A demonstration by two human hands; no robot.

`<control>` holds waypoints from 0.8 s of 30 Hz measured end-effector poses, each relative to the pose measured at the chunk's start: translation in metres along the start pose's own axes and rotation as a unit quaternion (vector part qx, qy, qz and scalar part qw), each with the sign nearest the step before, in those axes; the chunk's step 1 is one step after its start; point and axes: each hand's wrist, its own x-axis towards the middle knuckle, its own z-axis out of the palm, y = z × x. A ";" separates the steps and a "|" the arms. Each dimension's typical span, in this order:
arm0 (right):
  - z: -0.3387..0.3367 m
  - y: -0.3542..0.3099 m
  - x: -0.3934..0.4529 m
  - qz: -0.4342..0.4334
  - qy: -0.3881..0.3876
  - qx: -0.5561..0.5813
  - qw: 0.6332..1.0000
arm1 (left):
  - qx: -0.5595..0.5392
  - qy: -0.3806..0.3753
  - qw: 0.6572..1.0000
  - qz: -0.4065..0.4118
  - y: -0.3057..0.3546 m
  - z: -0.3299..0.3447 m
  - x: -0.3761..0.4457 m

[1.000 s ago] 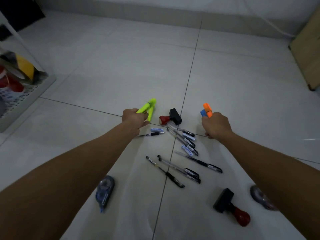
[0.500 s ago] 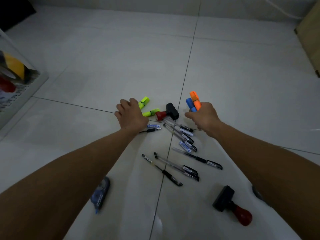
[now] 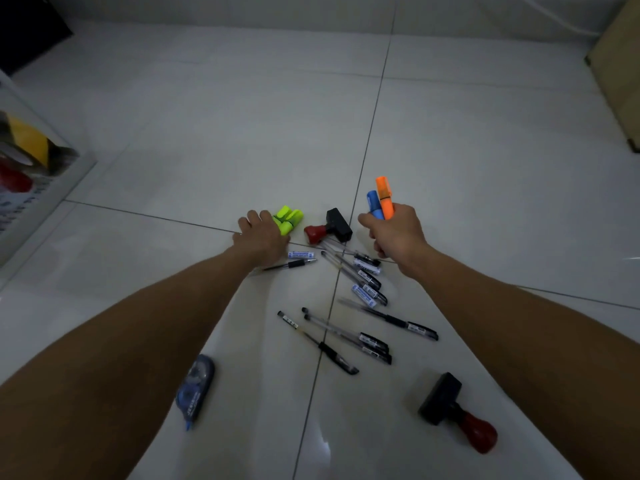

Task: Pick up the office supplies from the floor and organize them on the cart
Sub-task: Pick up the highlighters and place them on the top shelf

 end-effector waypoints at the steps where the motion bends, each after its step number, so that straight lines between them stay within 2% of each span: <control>1: 0.001 -0.002 -0.002 0.004 -0.006 0.004 1.000 | 0.013 0.008 1.000 0.002 -0.002 0.003 -0.001; 3: 0.003 -0.007 -0.005 0.019 -0.027 -0.002 0.999 | 0.050 0.003 0.998 0.027 -0.008 0.003 -0.003; 5: 0.005 -0.012 -0.010 0.025 -0.060 -0.023 0.998 | 0.020 -0.024 0.998 0.052 -0.014 -0.005 -0.009; 9: 0.016 -0.027 -0.025 0.019 -0.107 0.014 0.994 | -0.191 -0.063 0.979 0.031 -0.033 -0.022 -0.015; 12: 0.030 -0.044 -0.033 0.033 -0.131 0.088 0.987 | -0.389 -0.090 0.917 -0.011 -0.035 -0.043 -0.028; 15: 0.048 -0.075 -0.035 0.053 -0.129 0.139 0.980 | -0.548 -0.105 0.829 -0.042 -0.038 -0.084 -0.039; 17: 0.057 -0.103 -0.035 0.066 -0.135 0.170 0.974 | -0.596 -0.127 0.791 -0.047 -0.043 -0.120 -0.039; 19: 0.067 -0.139 -0.035 0.064 -0.159 0.169 0.971 | -0.622 -0.137 0.770 -0.047 -0.051 -0.163 -0.037; 22: 0.082 -0.204 -0.045 0.031 -0.186 0.137 0.972 | -0.669 -0.125 0.732 -0.041 -0.069 -0.229 -0.036; 24: 0.090 -0.251 -0.057 0.000 -0.205 0.143 0.968 | -0.709 -0.118 0.695 -0.024 -0.080 -0.272 -0.040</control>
